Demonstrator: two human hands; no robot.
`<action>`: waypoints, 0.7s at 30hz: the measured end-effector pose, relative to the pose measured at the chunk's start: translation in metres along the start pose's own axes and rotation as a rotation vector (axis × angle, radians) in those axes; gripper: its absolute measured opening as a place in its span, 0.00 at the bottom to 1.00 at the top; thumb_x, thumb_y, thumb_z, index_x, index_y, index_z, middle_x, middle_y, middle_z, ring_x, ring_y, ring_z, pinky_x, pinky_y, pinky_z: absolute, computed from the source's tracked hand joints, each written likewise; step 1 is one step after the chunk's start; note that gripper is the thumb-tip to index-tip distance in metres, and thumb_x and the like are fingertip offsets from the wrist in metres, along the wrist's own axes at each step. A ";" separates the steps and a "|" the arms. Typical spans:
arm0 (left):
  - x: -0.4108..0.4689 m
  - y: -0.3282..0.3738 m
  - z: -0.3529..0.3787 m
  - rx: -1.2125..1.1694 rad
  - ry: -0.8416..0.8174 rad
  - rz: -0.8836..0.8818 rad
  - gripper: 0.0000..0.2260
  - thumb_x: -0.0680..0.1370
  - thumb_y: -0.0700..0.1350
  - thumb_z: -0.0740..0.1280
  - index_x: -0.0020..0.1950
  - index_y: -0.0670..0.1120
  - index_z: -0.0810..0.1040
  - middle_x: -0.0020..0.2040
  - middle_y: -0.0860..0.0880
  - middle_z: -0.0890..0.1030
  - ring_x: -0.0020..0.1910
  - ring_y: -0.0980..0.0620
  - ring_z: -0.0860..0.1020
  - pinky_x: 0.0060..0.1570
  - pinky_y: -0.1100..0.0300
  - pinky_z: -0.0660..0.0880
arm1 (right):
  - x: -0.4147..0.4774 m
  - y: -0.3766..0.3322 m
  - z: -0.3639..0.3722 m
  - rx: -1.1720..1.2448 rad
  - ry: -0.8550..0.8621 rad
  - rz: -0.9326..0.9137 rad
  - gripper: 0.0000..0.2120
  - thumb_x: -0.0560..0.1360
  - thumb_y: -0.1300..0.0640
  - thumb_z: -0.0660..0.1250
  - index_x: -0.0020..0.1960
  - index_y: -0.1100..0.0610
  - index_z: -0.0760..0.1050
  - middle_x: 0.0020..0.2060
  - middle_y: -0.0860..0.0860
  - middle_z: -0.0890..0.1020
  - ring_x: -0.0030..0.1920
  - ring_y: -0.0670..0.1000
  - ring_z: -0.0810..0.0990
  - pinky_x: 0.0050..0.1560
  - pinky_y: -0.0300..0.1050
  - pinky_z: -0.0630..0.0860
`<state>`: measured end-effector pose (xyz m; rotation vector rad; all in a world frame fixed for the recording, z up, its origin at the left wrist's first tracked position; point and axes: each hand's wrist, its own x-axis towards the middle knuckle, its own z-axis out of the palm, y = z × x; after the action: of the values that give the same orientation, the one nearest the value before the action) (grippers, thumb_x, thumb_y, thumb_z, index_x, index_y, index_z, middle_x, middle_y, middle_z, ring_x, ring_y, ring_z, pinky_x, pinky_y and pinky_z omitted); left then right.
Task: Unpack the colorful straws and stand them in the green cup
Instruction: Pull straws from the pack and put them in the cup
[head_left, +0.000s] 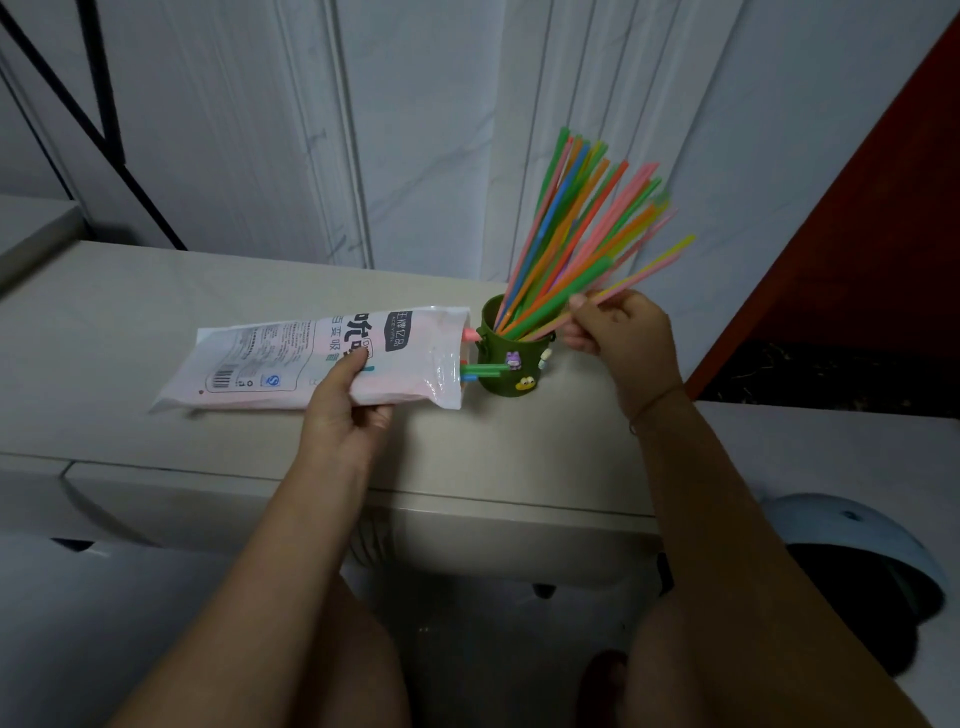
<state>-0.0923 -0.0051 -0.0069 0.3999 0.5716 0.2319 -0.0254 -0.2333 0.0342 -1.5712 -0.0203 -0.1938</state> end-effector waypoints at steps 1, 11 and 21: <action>0.000 -0.001 0.000 0.002 -0.006 0.001 0.12 0.73 0.32 0.68 0.52 0.44 0.78 0.41 0.47 0.86 0.48 0.49 0.83 0.47 0.50 0.81 | -0.002 0.001 -0.003 0.018 0.010 0.015 0.11 0.73 0.63 0.68 0.51 0.71 0.74 0.33 0.59 0.79 0.28 0.44 0.80 0.32 0.36 0.78; -0.013 -0.017 0.006 0.183 -0.109 0.111 0.13 0.73 0.33 0.69 0.55 0.47 0.78 0.55 0.46 0.83 0.53 0.49 0.82 0.55 0.53 0.79 | -0.055 0.025 0.006 0.336 -0.284 0.710 0.13 0.79 0.50 0.58 0.48 0.59 0.74 0.43 0.56 0.78 0.39 0.52 0.77 0.40 0.43 0.78; -0.024 -0.013 0.007 0.363 -0.256 0.273 0.18 0.73 0.34 0.69 0.62 0.45 0.77 0.59 0.44 0.82 0.59 0.46 0.80 0.63 0.45 0.73 | -0.064 0.024 0.031 0.549 -0.297 0.777 0.13 0.78 0.54 0.59 0.59 0.57 0.74 0.51 0.55 0.79 0.49 0.54 0.80 0.47 0.49 0.80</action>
<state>-0.1069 -0.0267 0.0049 0.8491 0.3031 0.3336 -0.0819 -0.1957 0.0018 -0.9552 0.2797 0.6107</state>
